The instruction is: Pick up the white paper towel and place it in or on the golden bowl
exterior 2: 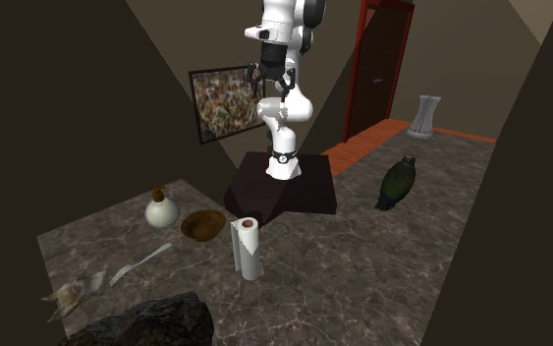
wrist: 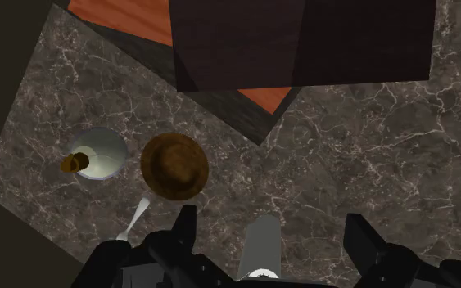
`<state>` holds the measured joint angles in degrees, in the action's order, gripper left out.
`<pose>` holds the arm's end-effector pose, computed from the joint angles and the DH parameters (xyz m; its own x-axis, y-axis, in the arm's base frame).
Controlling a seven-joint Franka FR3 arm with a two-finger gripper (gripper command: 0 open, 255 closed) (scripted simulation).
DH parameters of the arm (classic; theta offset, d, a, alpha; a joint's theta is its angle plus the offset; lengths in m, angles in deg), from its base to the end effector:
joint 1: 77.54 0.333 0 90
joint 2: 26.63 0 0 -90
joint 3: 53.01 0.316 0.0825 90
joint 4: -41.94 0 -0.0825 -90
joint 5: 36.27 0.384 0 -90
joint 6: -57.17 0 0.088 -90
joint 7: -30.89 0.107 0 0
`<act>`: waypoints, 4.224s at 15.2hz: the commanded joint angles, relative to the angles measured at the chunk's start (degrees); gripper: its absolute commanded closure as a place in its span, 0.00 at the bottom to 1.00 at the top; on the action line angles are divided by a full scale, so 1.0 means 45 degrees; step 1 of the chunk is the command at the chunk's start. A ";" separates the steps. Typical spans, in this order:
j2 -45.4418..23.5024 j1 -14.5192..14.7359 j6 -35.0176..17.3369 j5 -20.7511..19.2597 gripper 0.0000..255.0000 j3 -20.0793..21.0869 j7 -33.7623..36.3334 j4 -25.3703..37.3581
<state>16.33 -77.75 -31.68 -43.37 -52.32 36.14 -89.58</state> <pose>0.3154 -0.0096 0.6070 0.9960 -0.0880 0.0172 -0.0895 -0.9874 0.1307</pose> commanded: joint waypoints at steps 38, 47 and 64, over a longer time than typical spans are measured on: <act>-1.3317 0.1023 -1.1318 0.2234 0.00 -0.2213 -0.9366 0.2874; -1.3519 0.1003 -1.1533 0.2284 0.00 -0.2191 -0.9400 0.2857; -1.2752 0.1066 -1.0507 0.2088 1.00 -0.2272 -0.9278 0.3126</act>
<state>-41.60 -72.91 -79.88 -33.85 -62.46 -5.56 -75.87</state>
